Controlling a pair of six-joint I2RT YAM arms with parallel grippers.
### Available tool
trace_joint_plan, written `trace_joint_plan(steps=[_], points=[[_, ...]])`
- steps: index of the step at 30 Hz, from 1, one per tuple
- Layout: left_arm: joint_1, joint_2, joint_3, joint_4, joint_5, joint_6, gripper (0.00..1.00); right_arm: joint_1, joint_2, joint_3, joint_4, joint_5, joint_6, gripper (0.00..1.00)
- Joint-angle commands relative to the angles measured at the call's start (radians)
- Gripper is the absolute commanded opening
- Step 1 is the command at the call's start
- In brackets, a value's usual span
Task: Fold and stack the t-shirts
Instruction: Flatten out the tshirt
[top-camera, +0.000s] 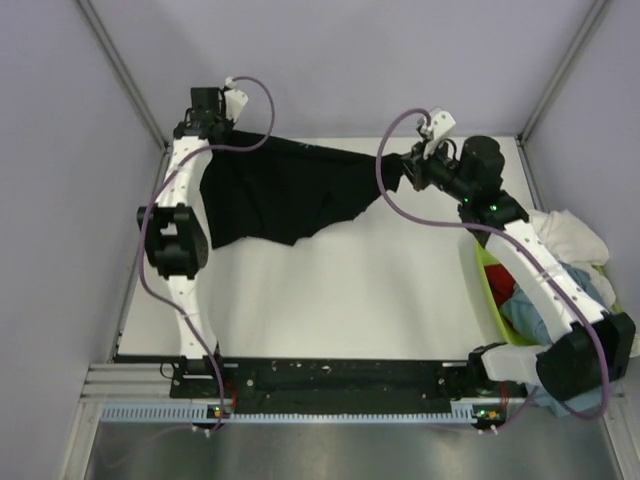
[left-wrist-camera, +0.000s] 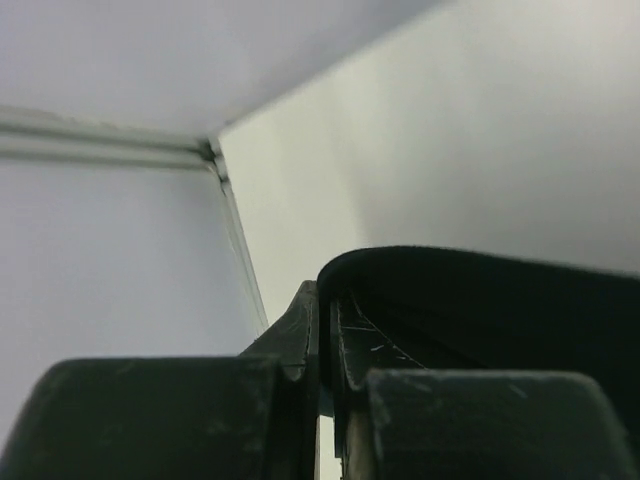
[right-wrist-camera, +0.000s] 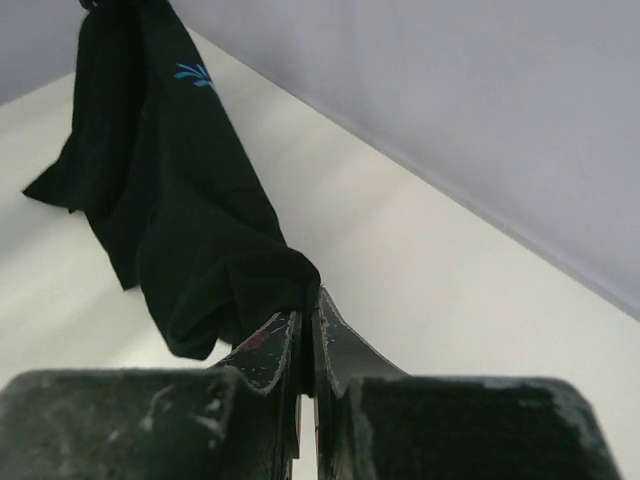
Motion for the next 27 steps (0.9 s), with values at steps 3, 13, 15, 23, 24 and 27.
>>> trace_joint_plan(steps=[3,13,15,23,24,27], points=[[-0.09,0.182,0.265,0.218,-0.232,0.091,0.61,-0.011,0.203,0.15,-0.014,0.224,0.058,0.0],[-0.291,-0.174,-0.305,0.077,0.178,0.014,0.73,-0.011,0.375,0.217,-0.103,0.305,0.115,0.0],[-0.32,-0.22,-0.416,0.028,0.296,0.04,0.69,-0.011,0.372,0.201,-0.103,0.305,0.115,0.0],[-0.394,-0.138,-0.565,-0.012,0.256,0.057,0.69,-0.011,0.361,0.178,-0.106,0.3,0.118,0.0],[-0.404,-0.116,-0.554,-0.012,0.231,0.054,0.68,-0.011,0.361,0.177,-0.106,0.297,0.117,0.0],[-0.412,-0.062,-0.525,-0.015,0.211,0.047,0.68,-0.011,0.356,0.172,-0.107,0.305,0.117,0.0]])
